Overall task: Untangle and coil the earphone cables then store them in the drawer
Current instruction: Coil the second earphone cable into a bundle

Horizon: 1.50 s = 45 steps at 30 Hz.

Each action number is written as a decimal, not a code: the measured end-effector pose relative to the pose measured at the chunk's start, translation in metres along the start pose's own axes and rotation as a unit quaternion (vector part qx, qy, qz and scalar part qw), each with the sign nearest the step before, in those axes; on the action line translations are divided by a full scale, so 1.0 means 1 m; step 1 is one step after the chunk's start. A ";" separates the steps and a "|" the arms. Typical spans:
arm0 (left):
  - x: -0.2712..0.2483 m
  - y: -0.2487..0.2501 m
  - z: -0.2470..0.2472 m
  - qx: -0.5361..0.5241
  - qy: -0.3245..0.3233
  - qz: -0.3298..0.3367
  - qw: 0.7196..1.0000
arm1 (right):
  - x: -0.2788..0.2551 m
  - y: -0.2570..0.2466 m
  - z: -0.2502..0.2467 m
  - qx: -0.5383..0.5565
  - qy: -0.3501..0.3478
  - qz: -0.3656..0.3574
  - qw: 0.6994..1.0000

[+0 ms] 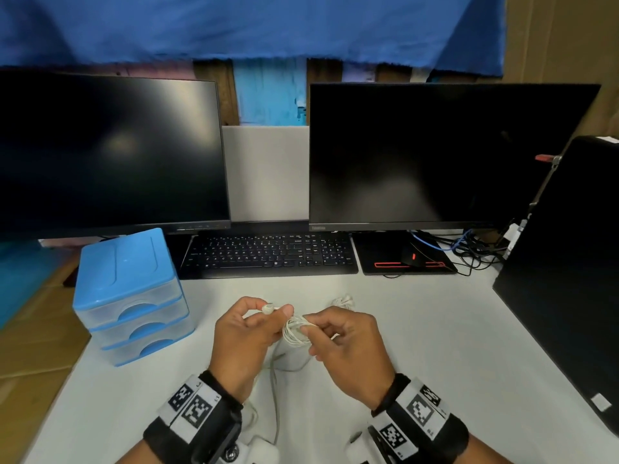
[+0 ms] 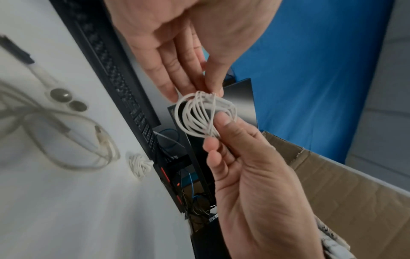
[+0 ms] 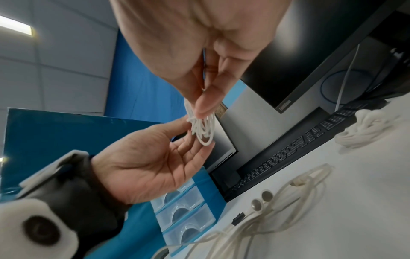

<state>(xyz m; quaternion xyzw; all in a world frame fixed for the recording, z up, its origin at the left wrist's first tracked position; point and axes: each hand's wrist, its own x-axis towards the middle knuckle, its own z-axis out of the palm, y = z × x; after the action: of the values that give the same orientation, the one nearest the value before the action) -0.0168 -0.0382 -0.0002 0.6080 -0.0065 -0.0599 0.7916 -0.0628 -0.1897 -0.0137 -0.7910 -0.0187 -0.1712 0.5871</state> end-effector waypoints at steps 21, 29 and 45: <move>0.005 -0.008 -0.007 0.107 -0.136 -0.020 0.985 | 0.009 0.003 -0.009 0.025 -0.031 0.091 0.995; 0.007 -0.008 -0.008 0.132 -0.156 -0.009 0.979 | 0.007 -0.001 -0.008 0.103 -0.059 0.159 0.980; 0.017 0.000 -0.022 0.112 -0.179 -0.104 0.972 | 0.009 -0.005 -0.008 0.145 -0.135 0.214 0.956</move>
<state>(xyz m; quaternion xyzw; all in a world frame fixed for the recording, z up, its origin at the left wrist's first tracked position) 0.0021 -0.0189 -0.0074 0.6695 -0.0914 -0.2490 0.6939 -0.0579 -0.1972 -0.0047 -0.6982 0.0472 0.0720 0.7107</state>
